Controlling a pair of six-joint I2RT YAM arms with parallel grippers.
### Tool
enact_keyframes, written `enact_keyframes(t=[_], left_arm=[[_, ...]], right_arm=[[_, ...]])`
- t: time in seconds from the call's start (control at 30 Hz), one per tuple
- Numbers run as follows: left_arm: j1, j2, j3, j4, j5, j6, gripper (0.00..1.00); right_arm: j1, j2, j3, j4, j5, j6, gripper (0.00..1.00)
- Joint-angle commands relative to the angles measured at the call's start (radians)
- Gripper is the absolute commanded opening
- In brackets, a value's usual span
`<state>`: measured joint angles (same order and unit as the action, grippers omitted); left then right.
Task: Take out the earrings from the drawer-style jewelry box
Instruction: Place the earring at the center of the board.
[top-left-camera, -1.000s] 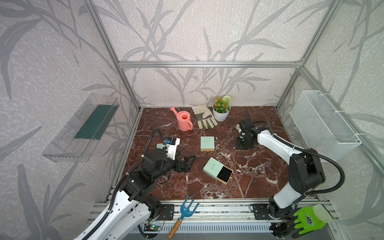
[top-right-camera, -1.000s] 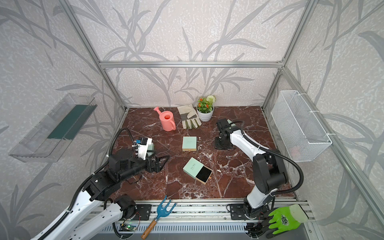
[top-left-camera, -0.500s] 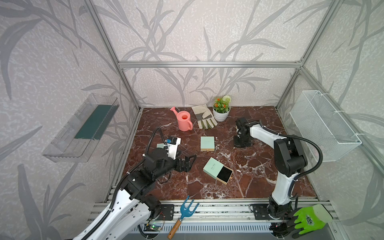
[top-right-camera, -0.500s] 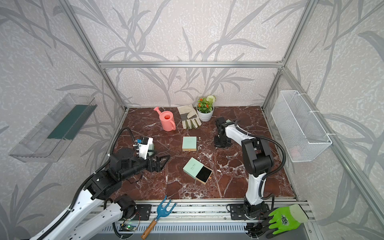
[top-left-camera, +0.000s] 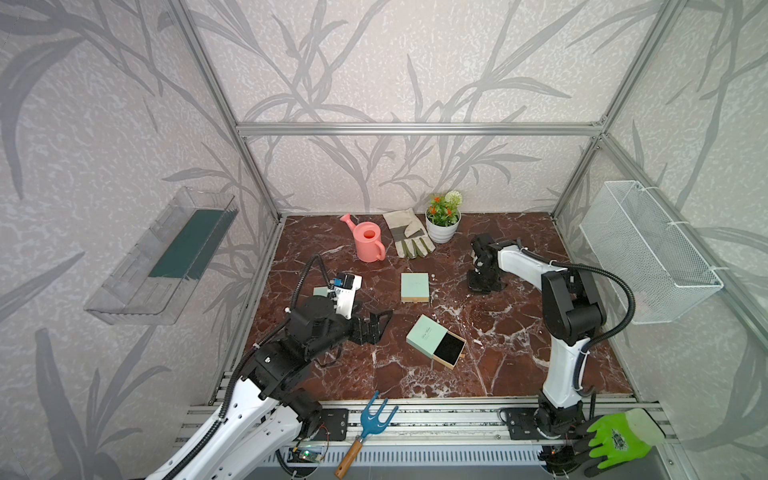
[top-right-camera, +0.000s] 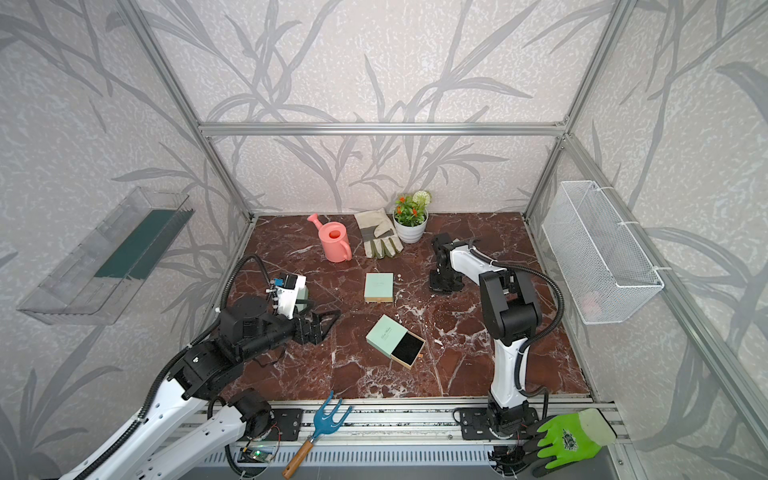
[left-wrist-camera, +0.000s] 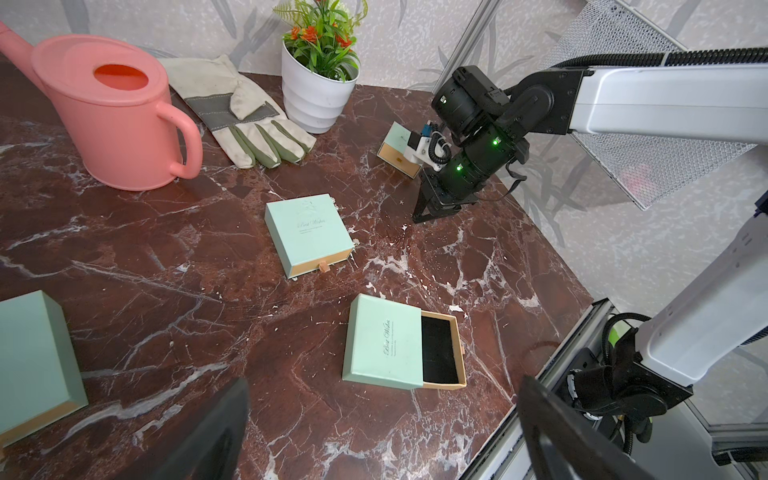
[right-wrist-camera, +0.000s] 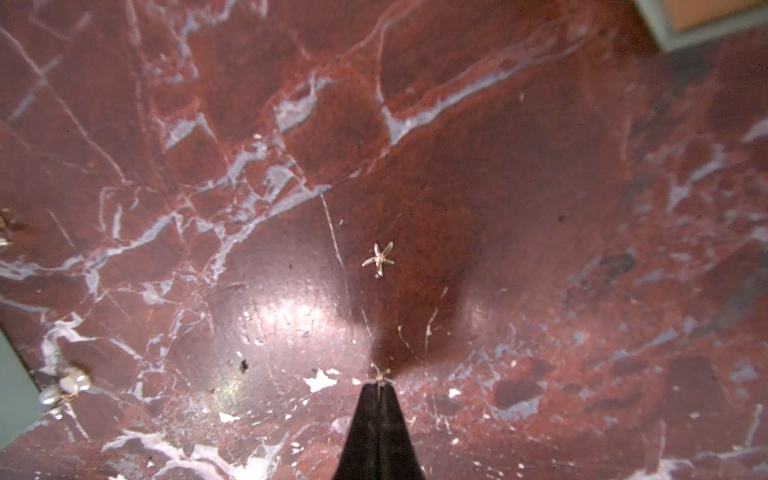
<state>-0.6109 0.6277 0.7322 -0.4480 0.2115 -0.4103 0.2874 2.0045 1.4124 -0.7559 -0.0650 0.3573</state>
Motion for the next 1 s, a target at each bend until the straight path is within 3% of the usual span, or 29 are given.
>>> enact_keyframes(t=[0.0,0.43,0.97], left_arm=[[0.005,-0.005,0.005,0.014,0.008,0.026,0.99],[0.006,-0.002,0.003,0.015,0.007,0.026,0.99],[0.005,-0.002,0.005,0.012,0.007,0.024,0.99]], right_arm=[[-0.007,0.019,0.025,-0.035,-0.008,-0.011,0.00],[-0.014,0.031,0.043,-0.039,-0.036,-0.019,0.00],[-0.019,0.039,0.054,-0.049,-0.038,-0.021,0.07]])
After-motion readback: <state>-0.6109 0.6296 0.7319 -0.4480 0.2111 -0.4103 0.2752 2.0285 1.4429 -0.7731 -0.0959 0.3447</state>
